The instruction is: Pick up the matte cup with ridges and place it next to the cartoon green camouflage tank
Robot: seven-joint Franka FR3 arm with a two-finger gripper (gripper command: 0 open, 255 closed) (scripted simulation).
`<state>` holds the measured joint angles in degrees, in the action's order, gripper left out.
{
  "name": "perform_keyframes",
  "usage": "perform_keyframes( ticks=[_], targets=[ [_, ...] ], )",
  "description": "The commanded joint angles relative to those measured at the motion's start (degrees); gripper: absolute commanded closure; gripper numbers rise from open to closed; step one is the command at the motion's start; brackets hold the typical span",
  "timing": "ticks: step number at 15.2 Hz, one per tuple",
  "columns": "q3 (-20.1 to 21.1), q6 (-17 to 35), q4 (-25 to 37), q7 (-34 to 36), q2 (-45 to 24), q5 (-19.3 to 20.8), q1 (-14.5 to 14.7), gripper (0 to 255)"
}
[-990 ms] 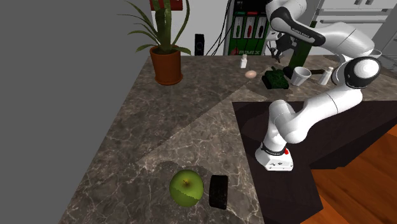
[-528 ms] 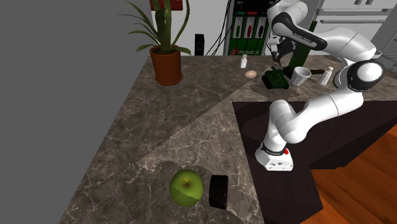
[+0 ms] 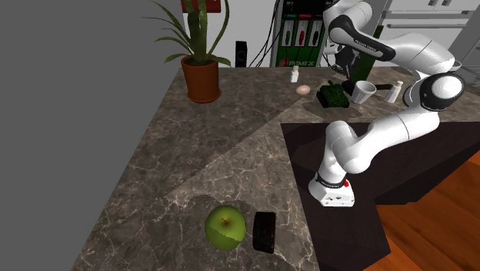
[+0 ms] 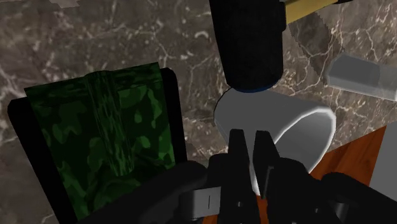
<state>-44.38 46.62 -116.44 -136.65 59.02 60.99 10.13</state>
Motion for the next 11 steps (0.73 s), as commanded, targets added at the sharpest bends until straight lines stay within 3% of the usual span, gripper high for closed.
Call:
perform_keyframes(
  ticks=[1,6,7,11],
  targets=[
    [0.0,0.0,0.0,0.0,0.0,0.0,0.0,255],
    [0.0,0.0,0.0,0.0,0.0,0.0,0.0,255],
    [0.0,0.0,0.0,0.0,0.0,0.0,0.0,0],
    [7.4,3.6,-5.4,-0.9,18.8,-5.6,-8.0,0]
  ],
)
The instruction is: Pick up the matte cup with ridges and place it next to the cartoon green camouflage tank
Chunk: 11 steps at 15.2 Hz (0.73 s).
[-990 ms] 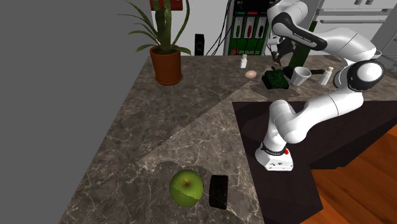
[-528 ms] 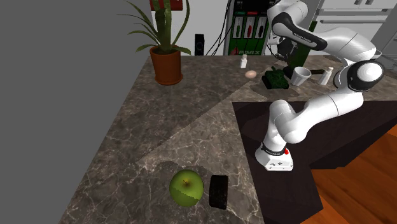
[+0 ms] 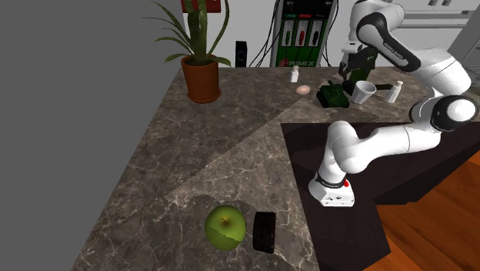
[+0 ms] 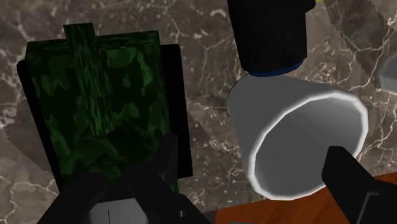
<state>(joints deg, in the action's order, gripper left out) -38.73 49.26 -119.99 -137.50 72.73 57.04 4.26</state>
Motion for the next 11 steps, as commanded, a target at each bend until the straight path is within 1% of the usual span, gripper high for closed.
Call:
perform_keyframes(
  ticks=[1,8,11],
  targets=[
    [2.2,1.4,-2.4,-0.3,7.4,-2.3,-2.9,0],
    [-0.1,3.0,-8.0,-0.2,11.9,0.3,-4.6,0],
    [-0.4,3.1,-8.4,-0.2,12.3,0.5,-4.7,0]
  ],
)
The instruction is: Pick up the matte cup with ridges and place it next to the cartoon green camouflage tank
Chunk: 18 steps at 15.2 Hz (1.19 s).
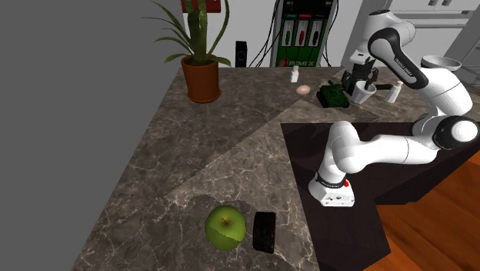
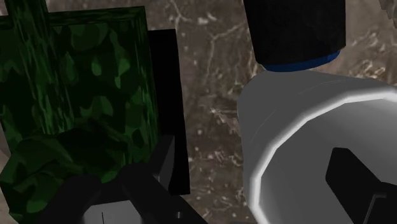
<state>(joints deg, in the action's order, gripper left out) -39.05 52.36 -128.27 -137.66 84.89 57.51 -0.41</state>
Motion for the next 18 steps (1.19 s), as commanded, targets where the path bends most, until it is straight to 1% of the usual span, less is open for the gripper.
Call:
perform_keyframes(
  ticks=[1,5,6,15,18],
  targets=[
    [0.0,0.0,-0.2,0.0,0.1,0.1,-0.1,0],
    [0.0,0.0,-0.2,0.0,0.1,0.0,-0.1,0],
    [0.0,0.0,-0.2,0.0,0.1,0.0,-0.1,255],
    [0.0,0.0,-0.2,0.0,0.1,0.0,-0.1,255],
    [1.0,-0.7,2.3,-0.3,-1.7,-0.9,0.6,255]
  ],
)
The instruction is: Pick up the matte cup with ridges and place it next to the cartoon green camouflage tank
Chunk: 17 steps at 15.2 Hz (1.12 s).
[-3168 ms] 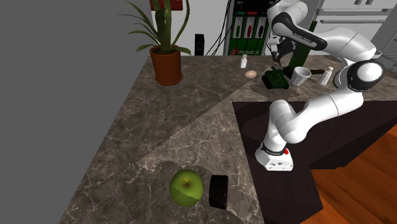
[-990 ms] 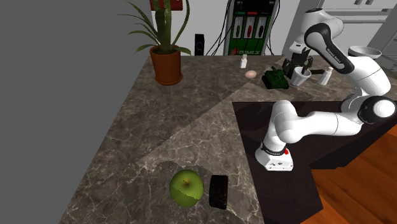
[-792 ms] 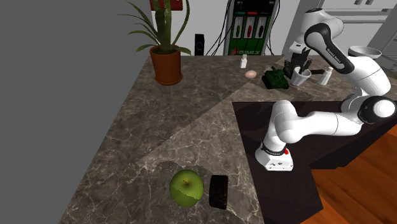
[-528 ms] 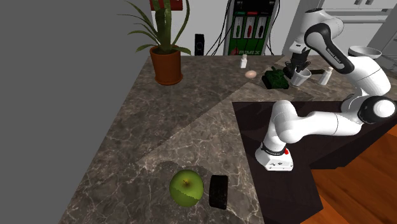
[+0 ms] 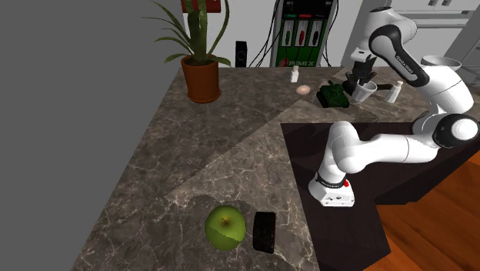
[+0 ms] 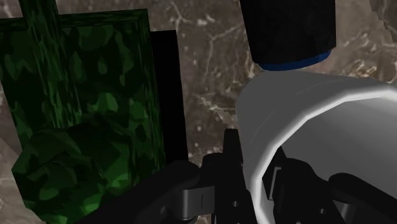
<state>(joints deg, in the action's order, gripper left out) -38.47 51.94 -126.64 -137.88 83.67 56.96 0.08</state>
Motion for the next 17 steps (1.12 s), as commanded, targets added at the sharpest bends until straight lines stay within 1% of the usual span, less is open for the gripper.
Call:
perform_keyframes(
  ticks=[1,17],
  targets=[
    [0.7,-0.6,1.5,-0.2,-1.1,-0.7,0.3,255],
    [4.7,-5.2,16.4,-3.2,-11.6,-4.0,3.5,255]
  ],
)
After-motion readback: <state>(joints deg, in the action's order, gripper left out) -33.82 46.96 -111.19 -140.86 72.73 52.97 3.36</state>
